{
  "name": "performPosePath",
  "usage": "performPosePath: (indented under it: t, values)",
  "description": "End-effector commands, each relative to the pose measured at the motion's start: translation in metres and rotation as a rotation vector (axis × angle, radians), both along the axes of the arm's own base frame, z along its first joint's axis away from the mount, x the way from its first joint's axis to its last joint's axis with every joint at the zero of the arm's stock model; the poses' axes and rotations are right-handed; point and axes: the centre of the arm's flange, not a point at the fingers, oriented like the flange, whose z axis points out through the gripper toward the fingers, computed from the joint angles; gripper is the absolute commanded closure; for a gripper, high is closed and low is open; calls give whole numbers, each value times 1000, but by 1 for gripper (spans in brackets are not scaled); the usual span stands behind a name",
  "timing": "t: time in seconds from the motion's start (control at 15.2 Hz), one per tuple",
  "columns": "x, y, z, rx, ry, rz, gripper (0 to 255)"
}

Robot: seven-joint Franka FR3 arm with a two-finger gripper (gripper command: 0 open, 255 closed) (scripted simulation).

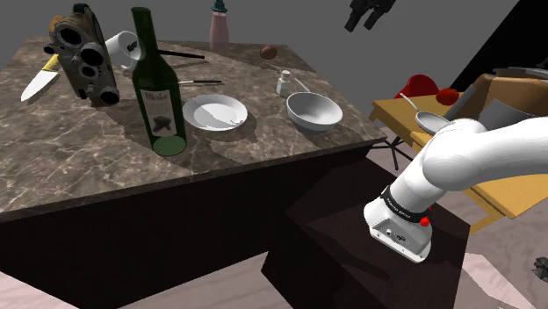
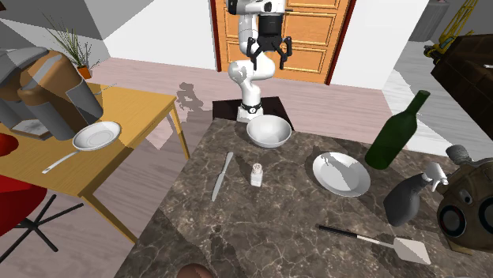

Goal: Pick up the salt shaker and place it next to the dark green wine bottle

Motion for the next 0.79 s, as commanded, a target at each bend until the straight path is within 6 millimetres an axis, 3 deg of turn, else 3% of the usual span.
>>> performPosePath:
  t: [0.0,0.73]
  values:
    - [0,0,0,0,0,0,0]
    - [71,-24,-118,-20,-99,-8,0]
